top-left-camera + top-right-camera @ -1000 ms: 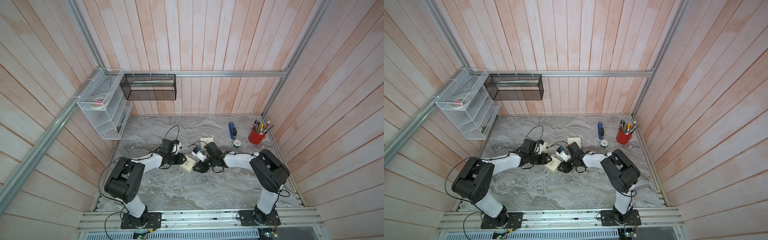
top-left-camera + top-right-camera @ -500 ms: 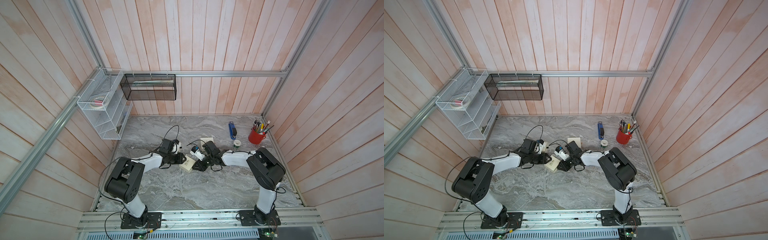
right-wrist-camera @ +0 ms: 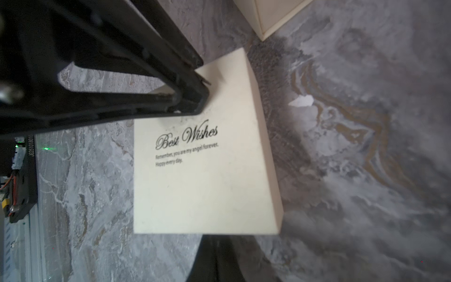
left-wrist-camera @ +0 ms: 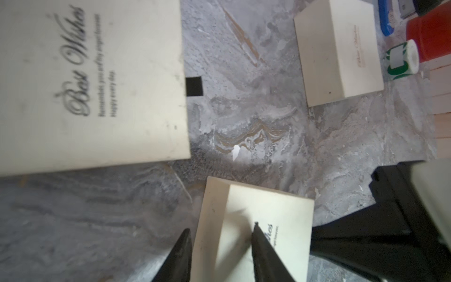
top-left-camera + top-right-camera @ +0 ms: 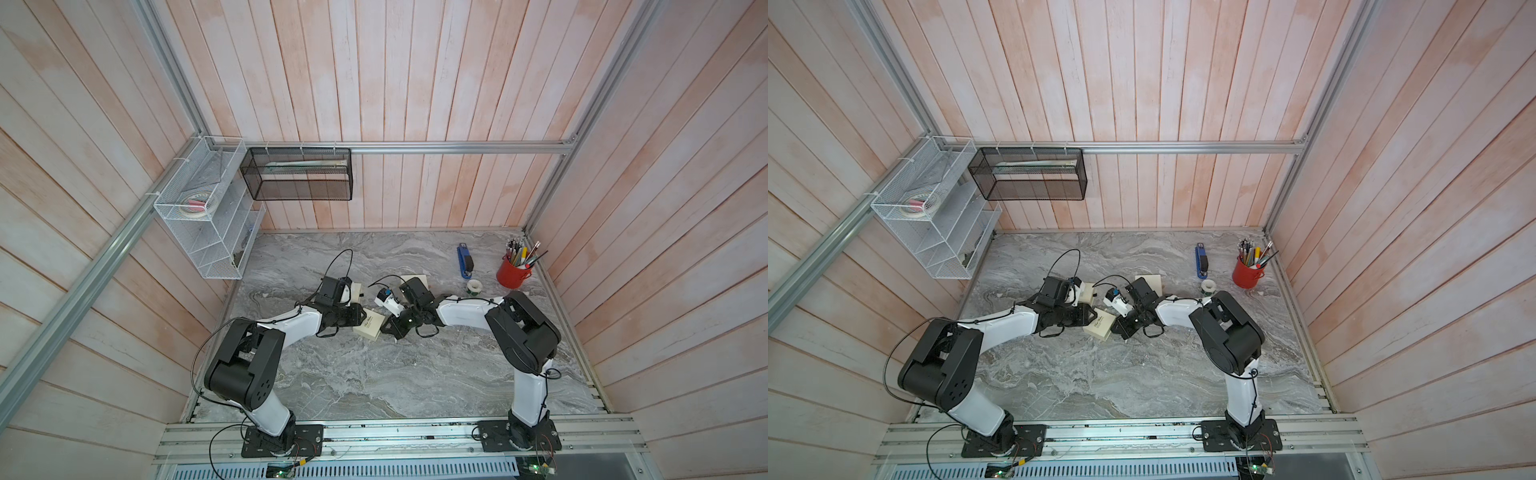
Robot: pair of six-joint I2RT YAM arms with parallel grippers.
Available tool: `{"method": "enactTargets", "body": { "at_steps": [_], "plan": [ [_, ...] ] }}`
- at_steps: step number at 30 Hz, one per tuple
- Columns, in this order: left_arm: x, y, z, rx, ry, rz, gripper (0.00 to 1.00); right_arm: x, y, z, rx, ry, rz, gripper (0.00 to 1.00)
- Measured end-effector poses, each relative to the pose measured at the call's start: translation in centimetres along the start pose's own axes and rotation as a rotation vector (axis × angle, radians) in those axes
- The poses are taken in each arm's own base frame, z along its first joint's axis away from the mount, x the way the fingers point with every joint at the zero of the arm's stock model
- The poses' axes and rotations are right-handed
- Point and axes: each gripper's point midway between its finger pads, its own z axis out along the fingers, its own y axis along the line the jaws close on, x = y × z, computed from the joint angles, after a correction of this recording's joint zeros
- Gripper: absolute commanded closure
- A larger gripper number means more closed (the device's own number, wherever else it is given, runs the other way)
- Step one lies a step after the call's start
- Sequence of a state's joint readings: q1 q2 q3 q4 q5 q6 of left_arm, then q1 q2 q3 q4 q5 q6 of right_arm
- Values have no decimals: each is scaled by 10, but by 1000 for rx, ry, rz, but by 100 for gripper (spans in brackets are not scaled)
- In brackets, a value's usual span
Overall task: Place the earrings into the drawer-style jewelry box
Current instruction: Open the drawer in the jewelry box.
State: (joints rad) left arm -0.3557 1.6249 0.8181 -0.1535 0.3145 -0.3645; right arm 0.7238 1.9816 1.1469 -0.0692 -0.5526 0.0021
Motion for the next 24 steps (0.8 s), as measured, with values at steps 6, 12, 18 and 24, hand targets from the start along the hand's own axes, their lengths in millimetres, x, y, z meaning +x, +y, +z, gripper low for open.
{"method": "enactTargets", "body": {
  "at_steps": [6, 12, 18, 24],
  "plan": [
    [-3, 20, -11, -64, -30, -56, 59, -21, 0, 12, -13, -12, -29, 100],
    [-4, 24, -12, -78, -36, -64, 59, -21, 1, 16, -17, 3, -37, 100],
    [-3, 24, -11, -78, -33, -65, 60, -13, 2, 15, -15, 6, -39, 100],
    [-3, 22, -9, -67, -31, -62, 60, 0, 4, 5, 1, 13, -37, 100]
  ]
}}
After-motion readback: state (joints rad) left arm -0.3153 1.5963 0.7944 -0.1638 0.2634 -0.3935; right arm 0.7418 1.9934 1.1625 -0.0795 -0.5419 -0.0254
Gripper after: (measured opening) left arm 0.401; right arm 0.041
